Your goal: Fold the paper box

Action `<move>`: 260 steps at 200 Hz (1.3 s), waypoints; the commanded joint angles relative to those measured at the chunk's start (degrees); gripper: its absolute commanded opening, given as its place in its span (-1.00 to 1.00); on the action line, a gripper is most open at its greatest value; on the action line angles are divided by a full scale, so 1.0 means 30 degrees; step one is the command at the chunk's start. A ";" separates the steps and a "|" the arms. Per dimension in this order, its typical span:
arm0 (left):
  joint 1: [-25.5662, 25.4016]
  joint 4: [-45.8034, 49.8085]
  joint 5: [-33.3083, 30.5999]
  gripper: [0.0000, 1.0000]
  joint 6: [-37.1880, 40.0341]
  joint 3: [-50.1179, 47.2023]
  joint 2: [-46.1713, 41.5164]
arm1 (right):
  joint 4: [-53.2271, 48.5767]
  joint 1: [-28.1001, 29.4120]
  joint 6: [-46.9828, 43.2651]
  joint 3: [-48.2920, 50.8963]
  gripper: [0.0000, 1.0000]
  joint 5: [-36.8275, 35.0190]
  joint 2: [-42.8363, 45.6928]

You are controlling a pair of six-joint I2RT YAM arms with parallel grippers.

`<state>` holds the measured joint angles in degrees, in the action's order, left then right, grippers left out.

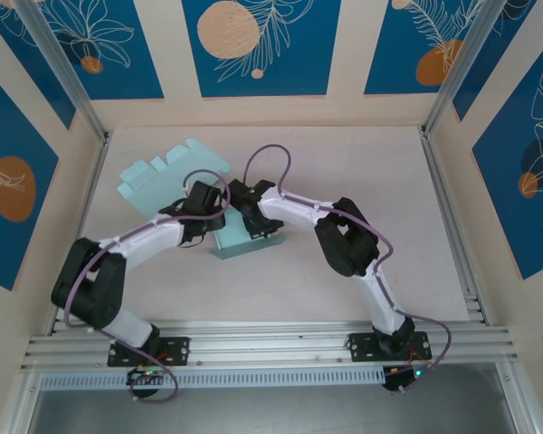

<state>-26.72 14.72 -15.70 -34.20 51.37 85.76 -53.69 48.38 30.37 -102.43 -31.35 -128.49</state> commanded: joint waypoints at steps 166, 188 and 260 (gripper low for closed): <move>0.4653 -0.1778 0.3945 -0.06 0.1079 -0.4607 -0.4180 | -0.4018 -0.0076 -0.6265 -0.8306 0.38 0.2741 -0.1011; 0.4710 -0.1889 0.4143 -0.30 0.0927 -0.4801 -0.3446 | -0.3552 -0.0044 -0.5915 -0.8648 0.39 0.2119 0.0267; 0.4717 -0.2319 0.4760 -0.34 0.0906 -0.5508 -0.2268 | 0.1087 0.0438 -0.1705 0.1426 0.40 -0.1522 1.1041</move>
<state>-13.34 8.71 -3.14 -31.57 35.51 77.71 -55.29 49.32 18.11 -106.28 -30.94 -105.65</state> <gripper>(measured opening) 0.333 0.700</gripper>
